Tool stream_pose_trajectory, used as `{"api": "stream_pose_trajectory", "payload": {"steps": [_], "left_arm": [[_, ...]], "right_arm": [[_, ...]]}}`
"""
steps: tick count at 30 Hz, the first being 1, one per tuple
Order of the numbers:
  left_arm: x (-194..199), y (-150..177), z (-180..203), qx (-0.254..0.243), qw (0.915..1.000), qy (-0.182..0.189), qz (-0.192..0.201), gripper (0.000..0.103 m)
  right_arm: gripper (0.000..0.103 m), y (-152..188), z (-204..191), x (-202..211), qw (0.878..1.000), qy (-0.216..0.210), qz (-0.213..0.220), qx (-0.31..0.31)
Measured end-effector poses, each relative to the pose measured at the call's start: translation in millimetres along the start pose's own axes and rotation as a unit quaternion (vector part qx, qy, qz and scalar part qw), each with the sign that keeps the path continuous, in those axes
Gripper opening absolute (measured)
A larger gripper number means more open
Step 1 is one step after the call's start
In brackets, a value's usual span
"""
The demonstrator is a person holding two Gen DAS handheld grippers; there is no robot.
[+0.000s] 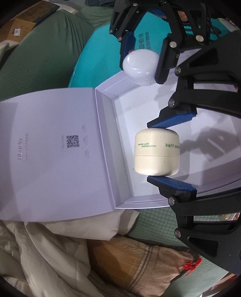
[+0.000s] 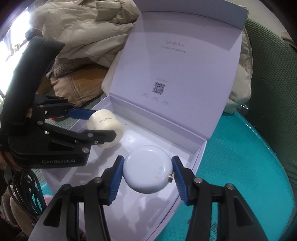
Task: Organize objects
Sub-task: 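Lift the cream jar and white compact together into the open white box, then lower both items into the box and open both tools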
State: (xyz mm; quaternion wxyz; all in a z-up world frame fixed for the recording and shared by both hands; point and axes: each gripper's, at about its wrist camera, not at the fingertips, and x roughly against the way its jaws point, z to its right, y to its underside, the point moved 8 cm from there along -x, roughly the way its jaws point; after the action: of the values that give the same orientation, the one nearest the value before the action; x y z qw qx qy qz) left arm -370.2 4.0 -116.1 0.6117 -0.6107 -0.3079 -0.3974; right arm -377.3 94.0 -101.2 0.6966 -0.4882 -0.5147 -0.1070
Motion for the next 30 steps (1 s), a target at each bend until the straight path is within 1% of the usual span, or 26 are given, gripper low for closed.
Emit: {"api": "stream_pose_trajectory", "payload": {"steps": [6,9,12,15,19,22,25,30], "left_arm": [[-14.8,-5.3,-2.6,-0.013,0.9998,-0.011,-0.009,0.049],[-24.4,-6.3,-7.6,-0.005,0.9998,-0.012,-0.014,0.049],[-29.9,-6.8,-12.2,0.005,0.9998,-0.011,-0.017,0.049],[-35.8,-6.5,-15.4,-0.003,0.9995,-0.027,-0.017,0.049],[-36.5,-9.4,-17.0,-0.004,0.9995,-0.030,-0.006,0.048],[-34.8,-8.9,-17.0,-0.008,0.9994,-0.032,-0.001,0.048],[-32.5,-6.8,-15.9,-0.008,0.9995,-0.029,-0.002,0.048],[-28.7,-3.9,-15.6,-0.007,0.9994,-0.033,-0.007,0.048]], "right_arm": [[0.053,-5.8,10.9,-16.3,1.000,0.010,-0.007,-0.008],[0.053,-9.1,18.0,-23.6,1.000,0.019,-0.006,-0.021],[0.053,-10.0,19.5,-31.9,0.999,0.028,-0.009,-0.018],[0.053,-8.1,20.3,-40.4,0.999,0.027,-0.016,-0.019],[0.053,-3.1,24.6,-50.3,0.999,0.021,-0.025,-0.032],[0.053,-0.4,28.2,-54.3,0.999,0.025,-0.030,-0.036],[0.053,-1.7,28.7,-58.4,0.999,0.021,-0.034,-0.034],[0.053,-2.8,28.6,-60.8,0.999,0.028,-0.037,-0.026]]}}
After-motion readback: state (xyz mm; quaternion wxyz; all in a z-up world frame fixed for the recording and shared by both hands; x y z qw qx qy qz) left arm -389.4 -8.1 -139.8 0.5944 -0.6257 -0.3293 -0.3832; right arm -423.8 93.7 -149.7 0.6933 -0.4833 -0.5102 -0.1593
